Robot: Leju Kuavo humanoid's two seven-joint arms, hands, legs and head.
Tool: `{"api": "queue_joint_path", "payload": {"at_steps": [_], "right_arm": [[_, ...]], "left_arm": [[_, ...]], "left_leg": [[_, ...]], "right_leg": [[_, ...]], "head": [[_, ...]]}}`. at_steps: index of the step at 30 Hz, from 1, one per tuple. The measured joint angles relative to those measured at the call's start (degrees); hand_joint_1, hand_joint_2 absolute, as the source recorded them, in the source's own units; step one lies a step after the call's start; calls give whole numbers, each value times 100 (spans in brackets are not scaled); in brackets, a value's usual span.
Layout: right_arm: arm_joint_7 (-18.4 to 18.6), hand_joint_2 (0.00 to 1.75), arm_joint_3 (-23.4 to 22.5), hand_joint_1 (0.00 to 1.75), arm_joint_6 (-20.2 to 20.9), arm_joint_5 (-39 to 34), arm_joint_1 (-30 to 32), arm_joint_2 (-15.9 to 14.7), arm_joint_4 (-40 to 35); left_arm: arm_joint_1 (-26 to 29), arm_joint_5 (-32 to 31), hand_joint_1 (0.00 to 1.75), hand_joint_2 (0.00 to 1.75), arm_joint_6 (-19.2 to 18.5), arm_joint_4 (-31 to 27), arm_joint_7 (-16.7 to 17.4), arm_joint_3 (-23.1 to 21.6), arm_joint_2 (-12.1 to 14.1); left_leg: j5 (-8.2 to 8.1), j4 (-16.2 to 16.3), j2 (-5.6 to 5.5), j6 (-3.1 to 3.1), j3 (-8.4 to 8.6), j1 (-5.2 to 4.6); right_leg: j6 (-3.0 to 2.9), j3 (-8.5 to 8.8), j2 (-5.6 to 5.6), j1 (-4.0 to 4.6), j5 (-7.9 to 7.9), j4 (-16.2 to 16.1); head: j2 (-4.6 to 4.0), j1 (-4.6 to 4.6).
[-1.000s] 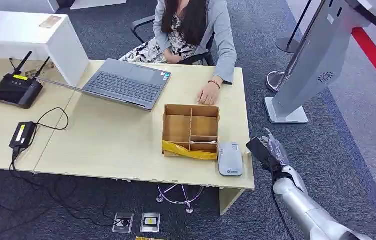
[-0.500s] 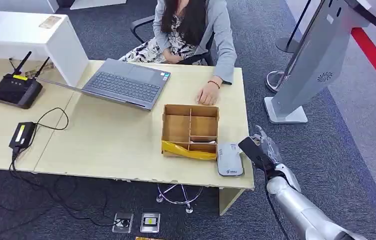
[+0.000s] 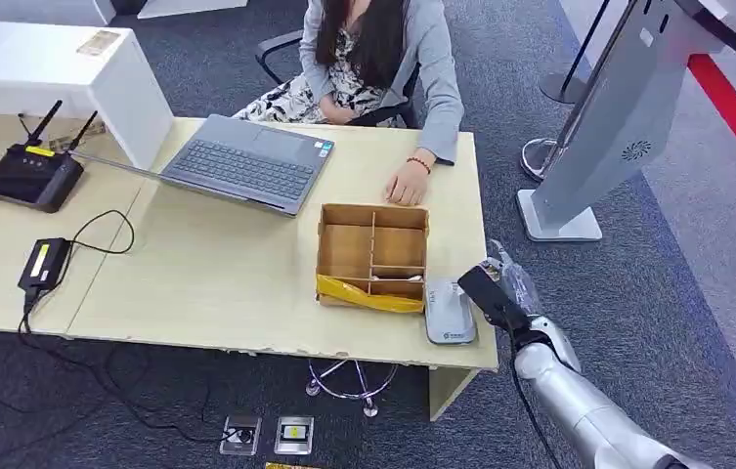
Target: Pass the card to the sensor for recognition and then transmit it.
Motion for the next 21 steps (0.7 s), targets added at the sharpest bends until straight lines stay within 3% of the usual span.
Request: {"api": "queue_joint_path", "payload": {"at_steps": [21], "right_arm": [[2, 175, 0, 175, 48, -68, 120, 2, -4]], "left_arm": [[-77, -208, 0, 0, 0, 0, 126, 39, -46]], "left_leg": [[0, 0, 0, 0, 6, 0]], "right_leg": [[0, 3, 2, 0, 0, 0]], "head": [[0, 2]]}}
